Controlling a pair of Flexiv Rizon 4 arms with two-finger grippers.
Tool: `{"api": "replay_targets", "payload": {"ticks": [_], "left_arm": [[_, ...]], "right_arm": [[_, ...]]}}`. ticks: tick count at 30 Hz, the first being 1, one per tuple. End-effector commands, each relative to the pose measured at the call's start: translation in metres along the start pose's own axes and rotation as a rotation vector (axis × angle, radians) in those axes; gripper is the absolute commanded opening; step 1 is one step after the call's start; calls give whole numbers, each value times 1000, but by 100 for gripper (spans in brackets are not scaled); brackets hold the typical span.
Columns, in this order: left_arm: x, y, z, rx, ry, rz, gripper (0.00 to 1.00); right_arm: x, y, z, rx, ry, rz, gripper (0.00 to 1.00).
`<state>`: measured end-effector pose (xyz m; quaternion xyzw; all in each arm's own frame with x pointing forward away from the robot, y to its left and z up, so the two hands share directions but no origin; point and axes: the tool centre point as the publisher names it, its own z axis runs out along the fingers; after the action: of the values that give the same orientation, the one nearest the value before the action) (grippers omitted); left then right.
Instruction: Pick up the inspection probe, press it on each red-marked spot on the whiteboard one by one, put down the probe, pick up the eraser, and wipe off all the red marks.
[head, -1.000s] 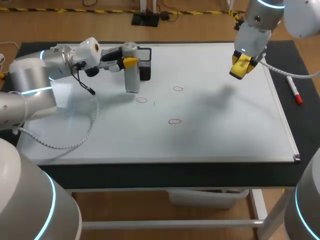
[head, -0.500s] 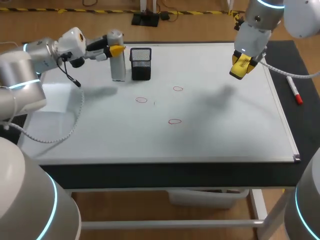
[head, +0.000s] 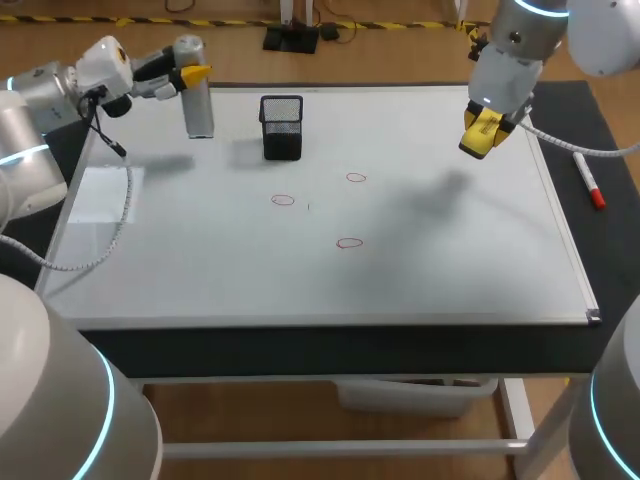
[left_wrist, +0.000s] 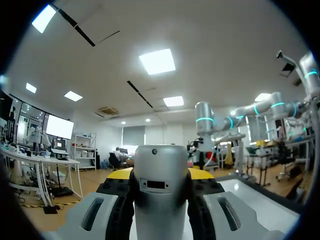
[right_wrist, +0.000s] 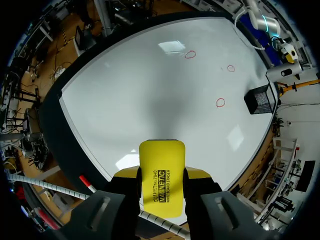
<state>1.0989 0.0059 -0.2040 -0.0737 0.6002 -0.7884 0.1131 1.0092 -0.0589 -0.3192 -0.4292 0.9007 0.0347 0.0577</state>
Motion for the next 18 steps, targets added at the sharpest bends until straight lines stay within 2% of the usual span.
{"api": "replay_targets", "payload": {"ticks": [1,9,18], "left_arm": [[-12,0,-9,2,0,2,0],[-30,0,-24,-1,-31,4,0],[-35,-5,-37,18,-62,8,0]], "right_arm": [[0,-1,-1,1,4,-2,0],[0,-1,-1,1,4,-2,0],[0,-1,-1,1,4,-2,0]]}}
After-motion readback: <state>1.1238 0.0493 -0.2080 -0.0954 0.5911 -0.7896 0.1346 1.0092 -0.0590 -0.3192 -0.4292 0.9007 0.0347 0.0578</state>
